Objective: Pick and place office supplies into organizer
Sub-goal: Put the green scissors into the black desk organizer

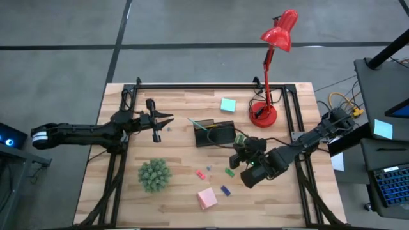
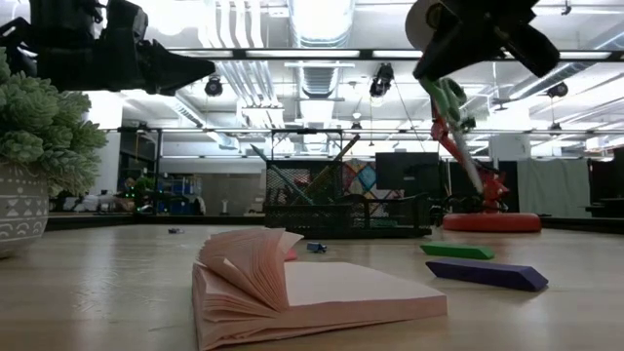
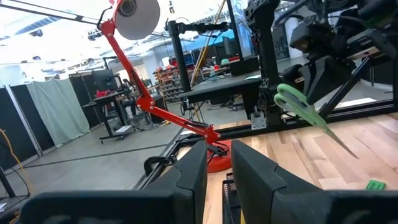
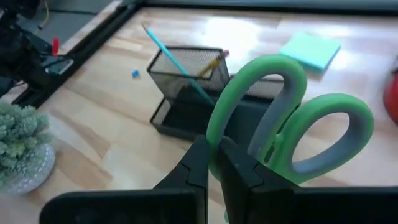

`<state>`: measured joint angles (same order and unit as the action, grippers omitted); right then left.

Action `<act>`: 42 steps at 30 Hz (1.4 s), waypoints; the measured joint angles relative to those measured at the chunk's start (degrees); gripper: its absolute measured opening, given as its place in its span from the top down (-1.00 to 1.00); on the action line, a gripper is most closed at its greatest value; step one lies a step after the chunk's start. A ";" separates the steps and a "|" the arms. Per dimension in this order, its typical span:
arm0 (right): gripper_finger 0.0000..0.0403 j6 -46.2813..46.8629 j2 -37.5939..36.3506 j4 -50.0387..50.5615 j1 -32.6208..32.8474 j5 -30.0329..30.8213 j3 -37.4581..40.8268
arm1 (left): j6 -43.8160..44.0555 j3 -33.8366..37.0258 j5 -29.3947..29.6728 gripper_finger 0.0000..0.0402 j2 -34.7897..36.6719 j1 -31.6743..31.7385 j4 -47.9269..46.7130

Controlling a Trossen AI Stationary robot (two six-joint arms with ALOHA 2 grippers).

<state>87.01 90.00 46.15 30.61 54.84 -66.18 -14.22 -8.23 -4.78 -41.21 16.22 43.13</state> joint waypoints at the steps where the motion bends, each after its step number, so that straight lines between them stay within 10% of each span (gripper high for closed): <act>1: 0.94 -0.41 0.36 -0.03 0.00 0.99 -0.24 | 0.00 0.00 -0.01 0.71 0.00 0.01 0.03; 42: 0.94 -21.51 4.80 -12.45 -5.25 25.68 -2.09 | -0.04 0.00 -2.50 0.71 0.00 -0.01 0.05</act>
<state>65.50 94.80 33.70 25.36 80.52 -68.27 -14.26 -8.23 -7.28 -41.21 16.21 43.18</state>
